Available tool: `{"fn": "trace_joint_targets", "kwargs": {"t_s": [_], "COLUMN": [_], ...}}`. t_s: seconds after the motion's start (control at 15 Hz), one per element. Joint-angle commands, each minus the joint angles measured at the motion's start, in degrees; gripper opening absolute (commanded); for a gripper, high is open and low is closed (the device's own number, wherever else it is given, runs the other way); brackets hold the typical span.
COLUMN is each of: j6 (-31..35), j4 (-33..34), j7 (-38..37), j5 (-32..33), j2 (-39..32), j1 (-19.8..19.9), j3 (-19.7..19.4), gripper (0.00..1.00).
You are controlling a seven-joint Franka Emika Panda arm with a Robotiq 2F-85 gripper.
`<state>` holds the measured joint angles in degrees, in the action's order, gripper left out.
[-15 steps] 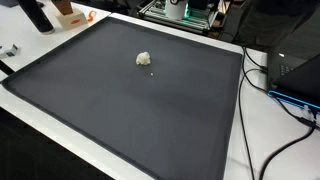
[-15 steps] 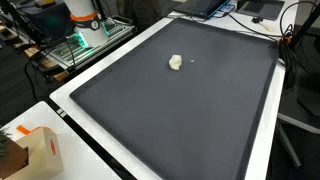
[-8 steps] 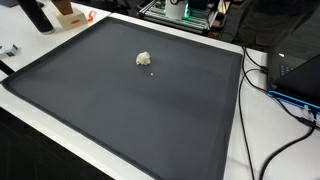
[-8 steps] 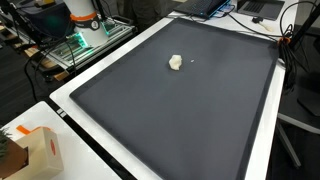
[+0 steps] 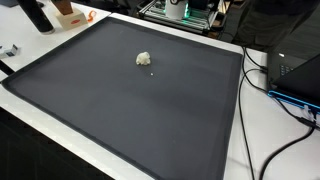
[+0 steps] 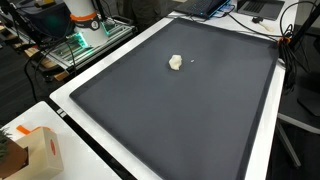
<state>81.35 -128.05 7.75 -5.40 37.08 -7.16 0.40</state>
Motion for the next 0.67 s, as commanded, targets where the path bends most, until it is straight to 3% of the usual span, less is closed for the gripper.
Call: {"fn": "trace_joint_targets", "kwargs": {"t_s": [0.0,0.33,0.47,0.53,0.6], "j6": [0.4,0.5,0.6,0.1,0.1], "j4": [-0.3,0.2,0.1,0.4,0.4], "j7": [0.8,1.5,1.8,1.0,1.2], "j5": [-0.3,-0.1,-0.2,-0.2,-0.2], "j2": [0.3,-0.1,-0.2,-0.4,-0.5], "j1": [0.7,0.5,0.4,0.7,0.7], "j3": [0.3,0.4,0.4,0.6,0.6], "gripper": [0.58,0.23,0.23,0.48,0.48]}}
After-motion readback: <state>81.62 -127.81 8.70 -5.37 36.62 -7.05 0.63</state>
